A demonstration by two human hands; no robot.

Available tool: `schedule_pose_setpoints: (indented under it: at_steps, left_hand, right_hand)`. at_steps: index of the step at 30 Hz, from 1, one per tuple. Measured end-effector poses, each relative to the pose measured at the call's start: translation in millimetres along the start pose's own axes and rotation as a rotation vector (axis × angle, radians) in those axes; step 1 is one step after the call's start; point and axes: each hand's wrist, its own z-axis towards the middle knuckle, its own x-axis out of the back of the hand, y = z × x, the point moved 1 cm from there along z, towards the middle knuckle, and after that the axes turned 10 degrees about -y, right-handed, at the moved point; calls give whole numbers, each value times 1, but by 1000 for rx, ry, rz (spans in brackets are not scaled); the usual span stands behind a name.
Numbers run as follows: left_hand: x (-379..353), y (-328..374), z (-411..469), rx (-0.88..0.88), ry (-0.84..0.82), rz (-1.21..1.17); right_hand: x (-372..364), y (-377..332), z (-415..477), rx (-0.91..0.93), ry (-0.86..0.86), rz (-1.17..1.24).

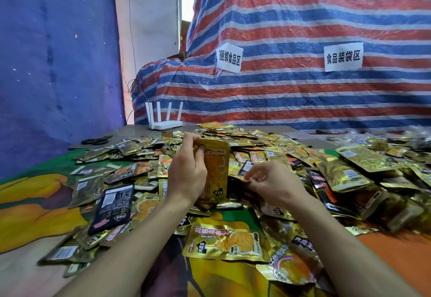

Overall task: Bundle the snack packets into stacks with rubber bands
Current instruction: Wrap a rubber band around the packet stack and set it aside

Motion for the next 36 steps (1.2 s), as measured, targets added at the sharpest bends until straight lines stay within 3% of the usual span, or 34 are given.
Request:
schedule_pose_setpoints:
  at_steps: [5, 9, 13, 17, 24, 31, 36]
  left_hand:
    - [1, 4, 0, 1, 10, -2]
    - [1, 5, -2, 9, 12, -14]
    - [0, 4, -2, 19, -1, -5]
    - [0, 5, -2, 21, -8, 1]
    - [1, 6, -2, 36, -7, 1]
    - [2, 7, -3, 39, -20, -15]
    - [2, 7, -2, 33, -9, -16]
  right_hand:
    - [5, -1, 0, 19, 348, 84]
    - [4, 4, 0, 2, 300, 77]
    - [7, 0, -2, 16, 391, 30]
    - [2, -6, -2, -41, 212, -76]
    - [4, -12, -6, 55, -2, -308]
    - [0, -21, -9, 104, 97, -400]
    - [-9, -20, -6, -4, -39, -498]
